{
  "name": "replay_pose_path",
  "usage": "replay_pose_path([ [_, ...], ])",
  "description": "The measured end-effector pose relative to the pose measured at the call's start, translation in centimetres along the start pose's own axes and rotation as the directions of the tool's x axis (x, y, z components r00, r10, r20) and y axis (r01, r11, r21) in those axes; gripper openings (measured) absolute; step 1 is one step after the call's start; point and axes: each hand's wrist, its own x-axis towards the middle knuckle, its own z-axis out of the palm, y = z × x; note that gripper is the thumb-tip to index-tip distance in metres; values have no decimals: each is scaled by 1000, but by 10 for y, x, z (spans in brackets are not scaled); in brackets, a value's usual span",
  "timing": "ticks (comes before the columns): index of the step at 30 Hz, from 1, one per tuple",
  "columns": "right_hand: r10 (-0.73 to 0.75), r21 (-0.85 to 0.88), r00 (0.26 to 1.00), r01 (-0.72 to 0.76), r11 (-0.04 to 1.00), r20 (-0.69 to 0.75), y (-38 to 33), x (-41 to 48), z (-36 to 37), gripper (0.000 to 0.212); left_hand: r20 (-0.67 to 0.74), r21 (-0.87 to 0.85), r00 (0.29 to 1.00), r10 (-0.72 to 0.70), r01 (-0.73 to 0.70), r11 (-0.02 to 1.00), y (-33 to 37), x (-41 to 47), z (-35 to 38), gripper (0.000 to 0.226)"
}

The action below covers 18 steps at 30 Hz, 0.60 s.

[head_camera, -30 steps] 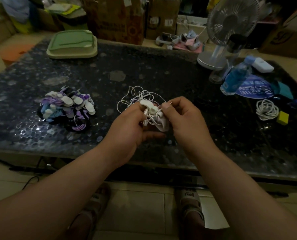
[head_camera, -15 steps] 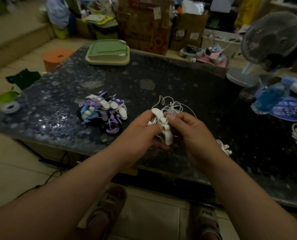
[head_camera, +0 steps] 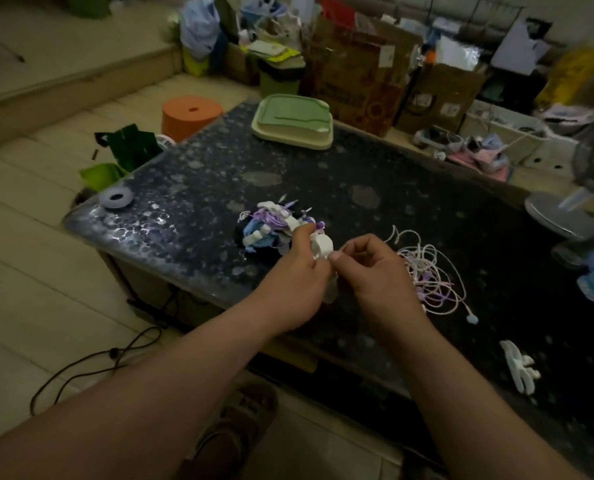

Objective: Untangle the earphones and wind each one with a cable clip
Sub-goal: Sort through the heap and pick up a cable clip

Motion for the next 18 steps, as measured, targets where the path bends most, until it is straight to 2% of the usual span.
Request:
replay_pose_path([
  [3, 57, 73, 998, -55, 996, -30, 2, 24, 19, 15, -105, 22, 994, 12, -10, 1000, -8, 7, -9, 53],
  [6, 210, 228, 974, -187, 956, -81, 13, 51, 33, 12, -262, -28, 964, -52, 46, 999, -15, 16, -22, 46],
  [8, 288, 218, 948, -255, 942, -137, 23, 65, 41, 14, -331, -69, 936, -123, 106, 992, -17, 19, -30, 36],
  [12, 339, 152, 925, -315, 937, -173, 32, 75, 59, 22, -292, -161, 928, -231, 190, 968, -17, 17, -34, 8],
  [15, 347, 129, 920, -327, 936, -181, 31, 78, 63, 21, -232, -146, 945, -231, 201, 969, -18, 18, -31, 12],
  [18, 346, 183, 923, -315, 931, -169, 30, 81, 60, 17, -233, -289, 927, -296, 224, 931, -20, 22, -28, 27],
])
